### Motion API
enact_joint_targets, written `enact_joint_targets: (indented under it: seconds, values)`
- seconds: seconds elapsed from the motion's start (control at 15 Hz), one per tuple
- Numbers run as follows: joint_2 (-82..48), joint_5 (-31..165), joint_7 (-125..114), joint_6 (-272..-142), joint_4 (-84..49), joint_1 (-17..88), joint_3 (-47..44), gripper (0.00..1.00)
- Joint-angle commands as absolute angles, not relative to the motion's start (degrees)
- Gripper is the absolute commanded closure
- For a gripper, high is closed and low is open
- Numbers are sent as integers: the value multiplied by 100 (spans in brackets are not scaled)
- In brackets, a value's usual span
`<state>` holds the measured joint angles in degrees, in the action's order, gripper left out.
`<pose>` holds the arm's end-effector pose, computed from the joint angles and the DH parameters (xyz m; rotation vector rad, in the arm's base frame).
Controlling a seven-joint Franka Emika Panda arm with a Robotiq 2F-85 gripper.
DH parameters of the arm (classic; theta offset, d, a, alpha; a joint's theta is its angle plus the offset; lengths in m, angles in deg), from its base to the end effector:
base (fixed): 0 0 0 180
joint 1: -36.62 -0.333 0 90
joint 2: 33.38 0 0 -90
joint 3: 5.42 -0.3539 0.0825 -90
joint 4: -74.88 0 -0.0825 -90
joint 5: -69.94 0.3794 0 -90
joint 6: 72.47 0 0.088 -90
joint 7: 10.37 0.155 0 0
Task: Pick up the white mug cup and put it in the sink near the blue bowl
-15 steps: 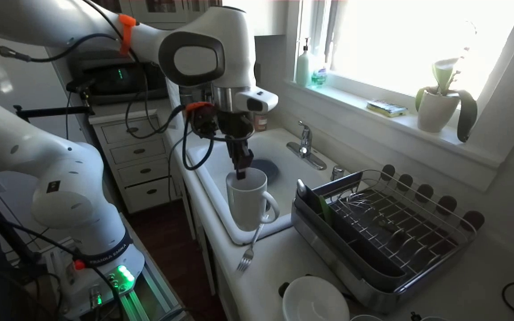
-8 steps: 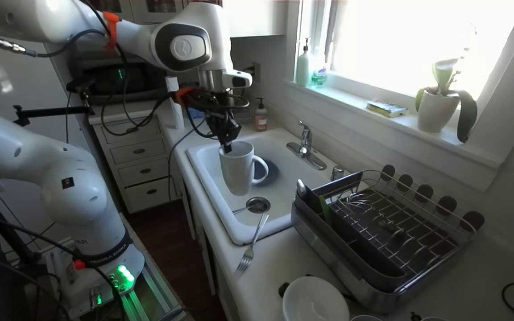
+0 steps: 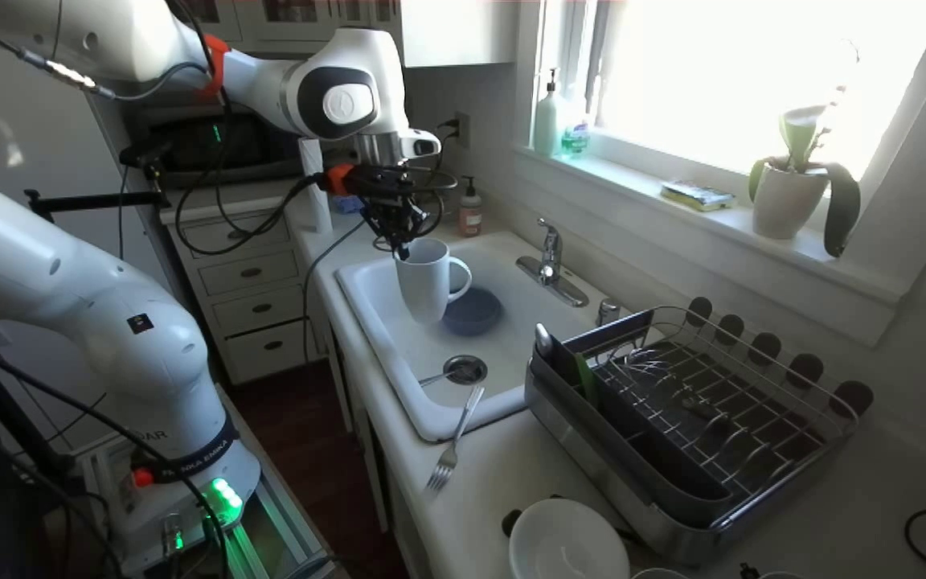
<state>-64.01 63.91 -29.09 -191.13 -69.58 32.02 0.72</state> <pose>0.3721 -0.0209 0.4535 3.0365 0.5512 0.1158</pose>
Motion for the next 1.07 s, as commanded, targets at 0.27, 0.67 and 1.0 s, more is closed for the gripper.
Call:
enact_joint_targets:
  seconds: [0.27,0.67,1.0]
  values:
    - [-6203,6476,-3168,-19103,-6877,3279,80,89]
    - [-6203,6479,-3172,-19103,-6875,3278,80,97]
    - [-5836,6675,-3771,-19956,-7082,2841,-50,97]
